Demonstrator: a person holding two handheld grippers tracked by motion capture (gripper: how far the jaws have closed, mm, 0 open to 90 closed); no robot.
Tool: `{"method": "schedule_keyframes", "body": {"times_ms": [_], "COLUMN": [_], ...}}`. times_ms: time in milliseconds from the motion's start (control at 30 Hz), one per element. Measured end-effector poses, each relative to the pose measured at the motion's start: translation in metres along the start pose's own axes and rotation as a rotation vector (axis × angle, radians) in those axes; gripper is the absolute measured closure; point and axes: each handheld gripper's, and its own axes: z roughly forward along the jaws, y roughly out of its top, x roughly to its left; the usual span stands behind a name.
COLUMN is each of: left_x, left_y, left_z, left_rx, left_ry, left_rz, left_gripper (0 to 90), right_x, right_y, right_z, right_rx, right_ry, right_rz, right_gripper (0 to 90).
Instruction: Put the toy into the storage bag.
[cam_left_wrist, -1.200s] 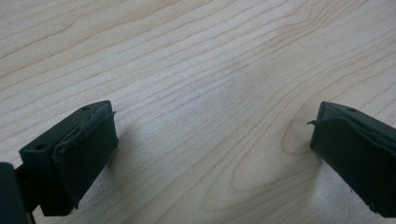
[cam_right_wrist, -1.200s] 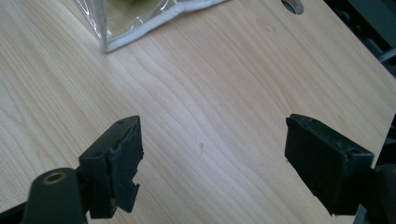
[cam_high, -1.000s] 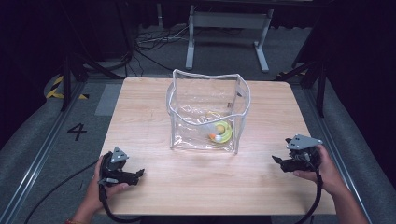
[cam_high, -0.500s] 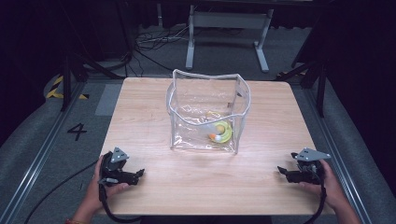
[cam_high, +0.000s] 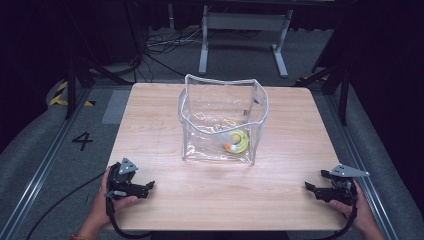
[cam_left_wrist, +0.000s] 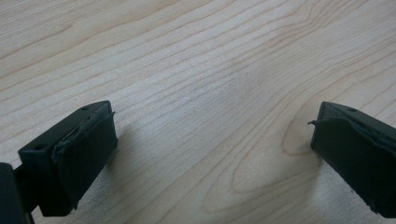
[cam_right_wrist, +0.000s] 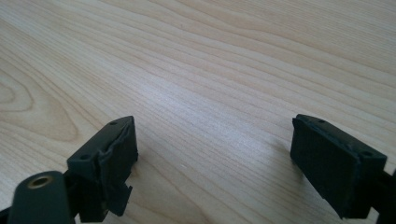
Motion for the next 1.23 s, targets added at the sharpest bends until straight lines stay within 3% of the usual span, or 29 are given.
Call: {"method": "schedule_keyframes", "body": {"times_ms": [300,1233], "left_x": [-0.0019,-0.0025], "left_y": [-0.0002,-0.0003], "left_z": [0.0,-0.0001], "left_rx": [-0.001,0.0], "left_ry": [0.003,0.011], "left_rz": [-0.021,-0.027], "left_gripper": [0.5,0.3], "right_x": [0.0021,0.002], "right_y": [-0.0004,-0.0004], "right_z": [-0.0004,-0.0004], "right_rx": [0.001,0.001], "right_ry": [-0.019,-0.019], "right_rz": [0.016,0.016], "right_gripper": [14.8,14.8]}}
